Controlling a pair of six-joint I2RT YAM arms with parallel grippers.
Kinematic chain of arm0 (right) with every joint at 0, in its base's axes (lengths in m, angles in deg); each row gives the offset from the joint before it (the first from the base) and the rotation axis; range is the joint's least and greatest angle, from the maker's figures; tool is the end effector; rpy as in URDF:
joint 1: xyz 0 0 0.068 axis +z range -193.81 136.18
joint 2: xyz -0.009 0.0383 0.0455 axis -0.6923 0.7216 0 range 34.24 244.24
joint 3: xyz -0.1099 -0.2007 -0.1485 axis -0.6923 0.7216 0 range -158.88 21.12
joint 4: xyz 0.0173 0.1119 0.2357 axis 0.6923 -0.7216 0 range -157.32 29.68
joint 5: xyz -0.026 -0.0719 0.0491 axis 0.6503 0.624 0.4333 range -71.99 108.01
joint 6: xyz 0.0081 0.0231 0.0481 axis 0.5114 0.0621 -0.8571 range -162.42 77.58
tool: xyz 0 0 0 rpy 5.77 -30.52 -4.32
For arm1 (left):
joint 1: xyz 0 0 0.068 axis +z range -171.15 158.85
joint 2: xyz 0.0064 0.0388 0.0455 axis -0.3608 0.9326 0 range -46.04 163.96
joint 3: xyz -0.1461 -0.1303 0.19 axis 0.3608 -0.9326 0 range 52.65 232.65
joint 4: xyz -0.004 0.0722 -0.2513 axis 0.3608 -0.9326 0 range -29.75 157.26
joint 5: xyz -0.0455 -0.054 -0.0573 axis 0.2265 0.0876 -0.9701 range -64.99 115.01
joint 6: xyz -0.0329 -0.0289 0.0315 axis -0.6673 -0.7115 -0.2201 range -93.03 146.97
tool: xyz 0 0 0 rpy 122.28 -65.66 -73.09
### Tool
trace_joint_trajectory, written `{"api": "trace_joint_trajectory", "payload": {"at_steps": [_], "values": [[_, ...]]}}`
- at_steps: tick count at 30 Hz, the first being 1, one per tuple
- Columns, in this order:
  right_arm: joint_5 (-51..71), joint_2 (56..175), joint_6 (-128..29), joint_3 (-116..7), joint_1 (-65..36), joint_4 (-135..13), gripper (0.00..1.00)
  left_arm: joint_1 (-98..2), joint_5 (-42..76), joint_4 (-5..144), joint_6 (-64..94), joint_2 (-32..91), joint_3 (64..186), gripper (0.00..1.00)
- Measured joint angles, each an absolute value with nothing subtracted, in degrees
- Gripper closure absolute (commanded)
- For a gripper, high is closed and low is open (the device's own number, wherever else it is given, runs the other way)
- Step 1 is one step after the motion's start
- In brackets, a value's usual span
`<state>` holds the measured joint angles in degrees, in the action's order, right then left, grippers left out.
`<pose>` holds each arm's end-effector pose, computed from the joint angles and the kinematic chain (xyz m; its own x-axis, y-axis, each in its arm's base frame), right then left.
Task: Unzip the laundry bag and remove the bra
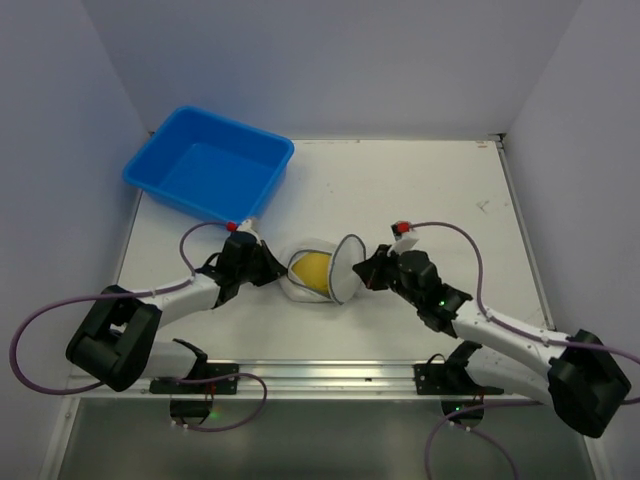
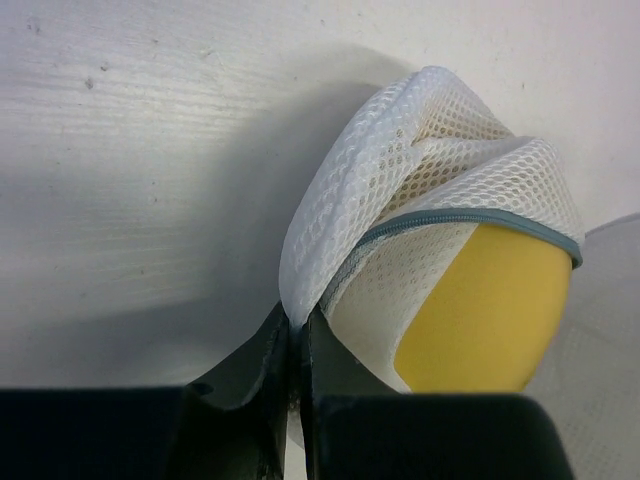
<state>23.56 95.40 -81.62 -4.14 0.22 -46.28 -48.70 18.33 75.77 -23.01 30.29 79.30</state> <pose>0.1662 0.1560 0.2089 -0.6040 0.2910 -0.7419 -0.3168 0.7665 0.5586 0.2145 -0.1167 0.1501 -0.7865 -0.4476 -0.4255 -0.1016 0.7734 -0.6258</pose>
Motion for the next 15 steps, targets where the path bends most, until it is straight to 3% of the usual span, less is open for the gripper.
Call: {"api": "trace_joint_trajectory", "payload": {"at_steps": [4,6,7,9,11,15], "values": [[24.8,82.1,-85.2,4.0,-2.4,-46.9,0.94,-48.4,18.7,75.8,-23.4,30.3,78.8,0.95],[27.2,73.4,-88.3,6.8,-3.0,-51.5,0.75,-48.4,18.7,75.9,-23.5,30.2,78.4,0.96],[28.5,69.4,-90.1,7.4,-3.2,-55.1,0.53,-48.3,18.7,76.1,-23.6,30.2,78.2,0.96],[31.0,61.6,-93.4,7.7,-3.4,-62.1,0.36,-48.2,18.7,76.2,-24.0,30.1,78.0,0.96],[33.3,53.5,-96.7,7.6,-3.4,-69.6,0.23,-48.2,18.6,76.4,-24.4,29.8,77.8,0.96],[38.3,41.7,-100.9,5.3,-3.4,-85.3,0.11,-48.2,18.3,76.9,-24.7,29.4,77.3,0.96]]}}
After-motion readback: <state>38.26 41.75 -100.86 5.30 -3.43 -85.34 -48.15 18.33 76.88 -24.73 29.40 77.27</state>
